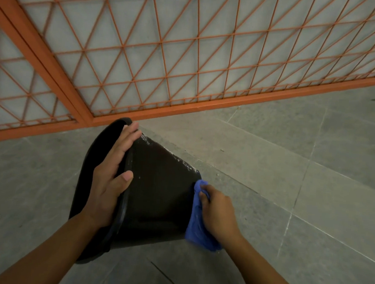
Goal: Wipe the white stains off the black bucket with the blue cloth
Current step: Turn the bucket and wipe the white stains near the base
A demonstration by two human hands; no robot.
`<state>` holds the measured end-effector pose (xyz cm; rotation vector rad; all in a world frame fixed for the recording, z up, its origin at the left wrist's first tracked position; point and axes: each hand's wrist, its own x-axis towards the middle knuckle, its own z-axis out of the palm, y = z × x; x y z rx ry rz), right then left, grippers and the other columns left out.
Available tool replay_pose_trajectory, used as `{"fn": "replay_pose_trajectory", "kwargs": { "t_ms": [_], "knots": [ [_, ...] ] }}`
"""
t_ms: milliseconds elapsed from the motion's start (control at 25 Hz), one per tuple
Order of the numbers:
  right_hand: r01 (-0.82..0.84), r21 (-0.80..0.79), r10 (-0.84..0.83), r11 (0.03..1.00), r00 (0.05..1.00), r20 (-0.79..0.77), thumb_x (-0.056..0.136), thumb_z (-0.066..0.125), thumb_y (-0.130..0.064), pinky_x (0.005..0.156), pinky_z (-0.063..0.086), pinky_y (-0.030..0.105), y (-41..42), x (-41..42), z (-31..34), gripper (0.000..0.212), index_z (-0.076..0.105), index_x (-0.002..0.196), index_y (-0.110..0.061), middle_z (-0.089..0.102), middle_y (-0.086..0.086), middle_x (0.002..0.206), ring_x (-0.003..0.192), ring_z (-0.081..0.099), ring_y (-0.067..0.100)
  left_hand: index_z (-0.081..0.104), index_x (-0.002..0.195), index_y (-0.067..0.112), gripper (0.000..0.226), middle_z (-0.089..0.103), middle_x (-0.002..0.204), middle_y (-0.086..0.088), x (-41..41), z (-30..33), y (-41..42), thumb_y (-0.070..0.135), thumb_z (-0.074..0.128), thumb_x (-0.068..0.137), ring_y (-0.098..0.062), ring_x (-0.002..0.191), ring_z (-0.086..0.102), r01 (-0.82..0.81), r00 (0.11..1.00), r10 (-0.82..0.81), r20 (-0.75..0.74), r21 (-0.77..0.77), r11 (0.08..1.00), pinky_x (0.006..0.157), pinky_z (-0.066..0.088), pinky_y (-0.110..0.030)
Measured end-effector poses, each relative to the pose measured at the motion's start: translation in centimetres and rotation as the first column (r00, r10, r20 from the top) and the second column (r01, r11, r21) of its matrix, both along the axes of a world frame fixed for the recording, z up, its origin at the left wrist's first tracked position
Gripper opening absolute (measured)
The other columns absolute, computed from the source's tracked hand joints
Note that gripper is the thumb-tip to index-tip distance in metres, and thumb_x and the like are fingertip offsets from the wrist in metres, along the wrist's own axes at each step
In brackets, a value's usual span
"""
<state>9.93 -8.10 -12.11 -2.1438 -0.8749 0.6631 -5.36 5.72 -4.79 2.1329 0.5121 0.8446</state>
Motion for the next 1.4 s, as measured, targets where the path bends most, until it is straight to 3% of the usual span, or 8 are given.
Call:
{"fn": "replay_pose_trajectory", "kwargs": {
  "t_ms": [280, 440, 560, 720, 960, 1120, 1280, 1400],
  "knots": [
    [0.015, -0.067, -0.018, 0.998, 0.999, -0.045, 0.097, 0.037, -0.022, 0.083, 0.04, 0.029, 1.8, 2.6, -1.3, 0.03, 0.051, 0.121, -0.011, 0.064, 0.015, 0.113, 0.101, 0.059, 0.028, 0.039, 0.141, 0.017, 0.078, 0.029, 0.156, 0.011, -0.2, 0.0, -0.3, 0.073, 0.036, 0.086, -0.01, 0.147, 0.021, -0.01, 0.999, 0.01, 0.031, -0.024, 1.0, 0.115, 0.018, -0.015],
    [-0.055, -0.009, 0.055, 0.998, 0.996, 0.072, 0.097, 0.037, -0.024, 0.08, 0.04, 0.02, -1.0, 0.1, -0.7, 0.034, 0.045, 0.129, -0.017, 0.064, 0.008, 0.113, 0.095, 0.061, 0.018, 0.039, 0.142, 0.01, 0.082, 0.029, 0.156, 0.006, 0.0, -0.1, 0.0, 0.071, 0.036, 0.087, -0.012, 0.148, 0.019, 0.009, 1.0, -0.009, 0.009, 0.001, 1.0, 0.117, 0.016, -0.018],
    [-0.076, 0.046, 0.076, 0.996, 0.997, 0.001, 0.096, 0.041, -0.023, 0.089, 0.035, 0.019, 1.1, 1.8, -1.0, 0.033, 0.049, 0.126, -0.016, 0.06, 0.006, 0.124, 0.11, 0.056, 0.02, 0.039, 0.141, 0.01, 0.081, 0.029, 0.156, 0.003, 0.2, -0.2, -0.3, 0.07, 0.037, 0.087, -0.013, 0.148, 0.02, -0.007, 1.0, 0.007, 0.027, -0.005, 1.0, 0.117, 0.017, -0.019],
    [0.045, -0.049, -0.048, 0.998, 0.997, -0.066, 0.097, 0.038, -0.022, 0.077, 0.034, 0.017, 0.2, 1.8, -2.2, 0.032, 0.049, 0.125, -0.014, 0.063, 0.012, 0.118, 0.104, 0.058, 0.023, 0.039, 0.141, 0.017, 0.078, 0.029, 0.157, 0.007, -0.3, -0.2, -0.1, 0.073, 0.037, 0.085, -0.014, 0.148, 0.021, -0.008, 0.999, 0.01, 0.047, -0.04, 0.999, 0.117, 0.019, -0.021],
    [-0.141, 0.265, 0.153, 0.954, 0.988, -0.025, 0.094, 0.046, -0.021, 0.095, 0.026, 0.005, 0.1, -1.3, 1.1, 0.033, 0.05, 0.127, -0.022, 0.051, -0.013, 0.127, 0.117, 0.041, -0.003, 0.039, 0.141, 0.019, 0.076, 0.029, 0.156, 0.016, -0.4, -0.5, 0.4, 0.072, 0.036, 0.086, -0.013, 0.148, 0.02, -0.018, 0.999, 0.018, 0.032, -0.007, 1.0, 0.117, 0.017, -0.02],
    [0.042, 0.2, -0.017, 0.979, 0.992, -0.125, 0.095, 0.044, -0.023, 0.075, 0.033, -0.004, 1.1, -0.4, 0.8, 0.034, 0.048, 0.129, -0.021, 0.06, 0.003, 0.124, 0.105, 0.058, 0.017, 0.04, 0.14, 0.016, 0.079, 0.03, 0.157, 0.002, -0.2, -0.1, 0.0, 0.072, 0.036, 0.086, -0.012, 0.147, 0.022, -0.008, 1.0, 0.008, 0.022, -0.009, 1.0, 0.116, 0.018, -0.018],
    [-0.04, 0.366, 0.092, 0.93, 0.988, -0.124, 0.093, 0.046, -0.02, 0.103, 0.025, 0.005, -1.3, -5.2, 4.1, 0.035, 0.047, 0.128, -0.028, 0.042, -0.018, 0.135, 0.125, 0.036, -0.003, 0.038, 0.141, 0.007, 0.082, 0.029, 0.157, 0.001, 0.1, -0.1, -0.5, 0.07, 0.036, 0.088, -0.013, 0.148, 0.02, 0.032, 0.999, -0.032, 0.005, 0.037, 0.999, 0.117, 0.017, -0.019],
    [-0.191, 0.502, 0.236, 0.843, 0.971, -0.027, 0.092, 0.048, -0.017, 0.11, 0.023, 0.013, 0.8, -5.9, 6.1, 0.036, 0.048, 0.128, -0.021, 0.041, -0.011, 0.14, 0.131, 0.03, -0.003, 0.037, 0.142, 0.015, 0.076, 0.028, 0.158, 0.002, 0.0, -0.5, -0.1, 0.069, 0.038, 0.088, -0.014, 0.148, 0.02, 0.039, 0.999, -0.039, 0.02, 0.022, 0.999, 0.118, 0.018, -0.022]
  ]
}}
